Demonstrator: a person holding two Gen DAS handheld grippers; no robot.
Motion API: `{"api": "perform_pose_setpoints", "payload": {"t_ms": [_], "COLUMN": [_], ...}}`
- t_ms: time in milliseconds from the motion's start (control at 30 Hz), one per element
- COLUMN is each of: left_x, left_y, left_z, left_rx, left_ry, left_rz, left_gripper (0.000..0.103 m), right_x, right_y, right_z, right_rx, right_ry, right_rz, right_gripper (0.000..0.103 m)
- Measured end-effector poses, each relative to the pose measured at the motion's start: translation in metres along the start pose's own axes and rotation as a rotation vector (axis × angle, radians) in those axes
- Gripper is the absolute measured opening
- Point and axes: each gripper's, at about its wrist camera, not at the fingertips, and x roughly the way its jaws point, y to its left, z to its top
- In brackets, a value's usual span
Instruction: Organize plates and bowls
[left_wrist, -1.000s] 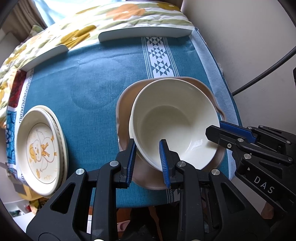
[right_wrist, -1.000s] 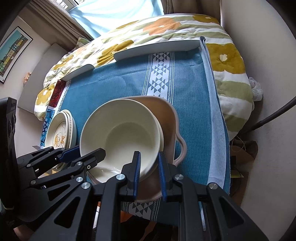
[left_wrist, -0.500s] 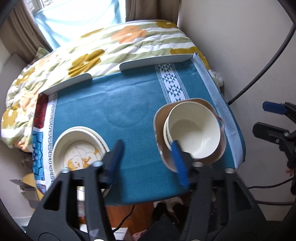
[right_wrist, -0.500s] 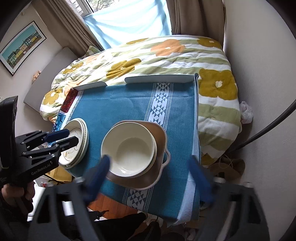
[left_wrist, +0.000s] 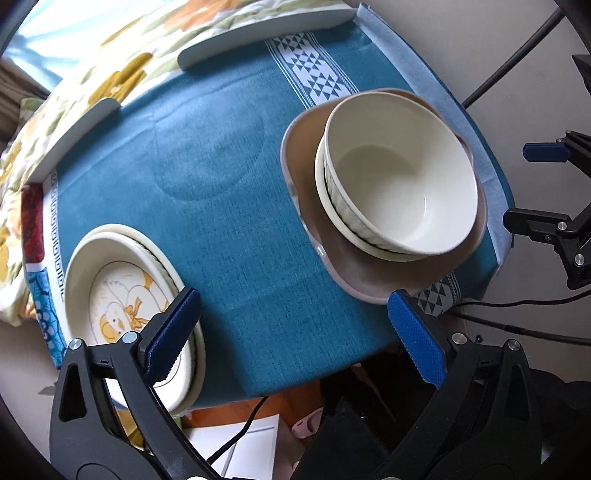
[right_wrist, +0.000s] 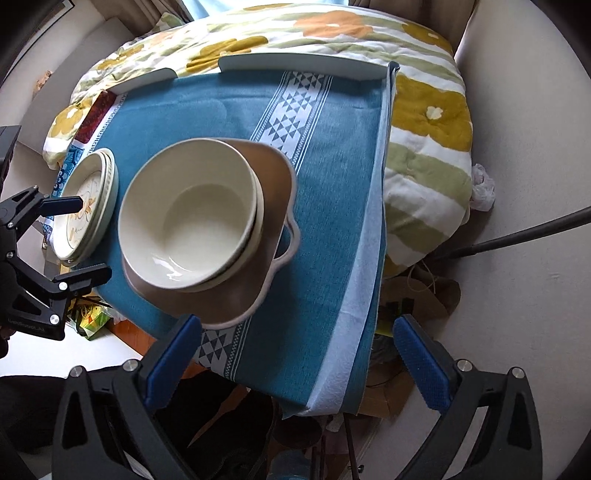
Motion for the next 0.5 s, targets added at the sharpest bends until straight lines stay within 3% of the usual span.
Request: {"api": "perform_pose_setpoints", "payload": {"t_ms": [133, 167, 233, 300, 433, 500], "left_x": [0.016, 0.018, 0.025, 0.032, 0.045, 0.050], "left_y": [-0.002, -0.001, -0.001, -0.002, -0.008, -0.012], "left_z": [0.004, 0.006, 0.011, 0.014, 0.020, 0.021], "left_rx": [-0.003, -0.012, -0.014, -0.010, -0.007, -0.001], "left_ry": [0.035, 0.037, 0.055, 0.072, 0.094, 0.091], "left_rz": [-0.051, -0.068, -0.073, -0.090, -0.138, -0.158], "left_gripper": [0.093, 0.092, 0.079, 0.070, 0.046, 0.035], "right_x": [0.022, 0.027, 0.034, 0.041, 0.055, 0.061], "right_y": [0.008, 0.011, 0.014, 0.015, 0.014, 0.013], "right_z": [0.007, 0.008, 0.011, 0.013, 0.015, 0.014], "right_rx": [-0.044, -0.063, -0.086, -0.088, -0.099, -0.090], "right_ry": [0.052, 0.059, 0.071, 0.085, 0.115, 0.120], "right_rz": [-0.025, -0.034, -0.038, -0.007, 0.034, 0.093], "right_gripper": [0.102, 0.098, 0.089, 0.071, 0.055, 0.044]}}
